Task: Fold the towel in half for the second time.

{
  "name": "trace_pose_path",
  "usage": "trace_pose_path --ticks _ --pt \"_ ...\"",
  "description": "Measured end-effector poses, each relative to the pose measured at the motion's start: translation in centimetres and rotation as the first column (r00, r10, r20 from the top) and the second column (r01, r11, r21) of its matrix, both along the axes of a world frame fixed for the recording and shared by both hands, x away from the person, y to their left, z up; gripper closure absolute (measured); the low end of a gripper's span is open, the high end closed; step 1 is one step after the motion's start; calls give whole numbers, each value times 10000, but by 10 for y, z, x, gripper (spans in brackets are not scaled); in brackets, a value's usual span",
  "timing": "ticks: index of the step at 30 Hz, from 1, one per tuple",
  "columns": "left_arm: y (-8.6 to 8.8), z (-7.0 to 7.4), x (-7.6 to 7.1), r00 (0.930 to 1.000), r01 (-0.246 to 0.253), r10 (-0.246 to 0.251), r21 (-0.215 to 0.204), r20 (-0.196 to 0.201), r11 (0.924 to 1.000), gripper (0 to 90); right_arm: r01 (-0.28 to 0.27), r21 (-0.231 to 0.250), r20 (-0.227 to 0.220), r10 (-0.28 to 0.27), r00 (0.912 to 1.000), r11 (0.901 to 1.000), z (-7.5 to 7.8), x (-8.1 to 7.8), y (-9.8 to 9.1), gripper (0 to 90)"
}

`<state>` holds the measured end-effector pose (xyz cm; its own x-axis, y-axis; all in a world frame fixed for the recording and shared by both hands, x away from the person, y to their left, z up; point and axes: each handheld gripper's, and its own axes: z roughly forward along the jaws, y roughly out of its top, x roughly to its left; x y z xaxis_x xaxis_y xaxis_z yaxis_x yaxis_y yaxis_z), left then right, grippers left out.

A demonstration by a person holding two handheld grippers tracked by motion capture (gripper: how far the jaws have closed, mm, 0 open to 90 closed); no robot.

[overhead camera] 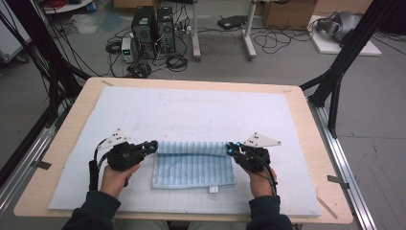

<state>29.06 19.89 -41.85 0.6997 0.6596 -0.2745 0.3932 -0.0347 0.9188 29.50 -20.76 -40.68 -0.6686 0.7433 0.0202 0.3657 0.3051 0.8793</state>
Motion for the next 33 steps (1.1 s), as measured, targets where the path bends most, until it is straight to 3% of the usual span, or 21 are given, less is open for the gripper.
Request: trace_pose_path --ticks 1,10,13,21,28,30,33 --pt "1 -1 -3 10000 -23 21 -154 -75 9999 855 -56 3 63 56 10000 10000 1 -3 0 830" --pt "5 -13 -22 9993 246 -251 -166 -286 9996 854 -398 -635 127 407 9991 9972 -2 -23 5 827" --pt "5 -15 -26 9985 455 -452 118 -315 9989 854 -407 -514 -16 407 9992 9979 -10 -28 3 826" --pt "5 -23 -37 9959 710 -704 85 -567 9974 848 -497 -509 -398 477 9981 9975 -27 -40 0 817" --pt "6 -28 -46 9925 1034 -1003 430 -695 9937 835 -519 -519 -402 499 9979 9973 -32 -53 -3 810" --pt "8 -28 -49 9909 1101 -1065 407 -829 9931 800 -545 -599 -322 526 9981 9967 -34 -56 -4 807" --pt "10 -27 -49 9898 956 -926 228 -1078 9952 616 -515 -535 -268 501 9984 9972 -34 -60 -7 759"
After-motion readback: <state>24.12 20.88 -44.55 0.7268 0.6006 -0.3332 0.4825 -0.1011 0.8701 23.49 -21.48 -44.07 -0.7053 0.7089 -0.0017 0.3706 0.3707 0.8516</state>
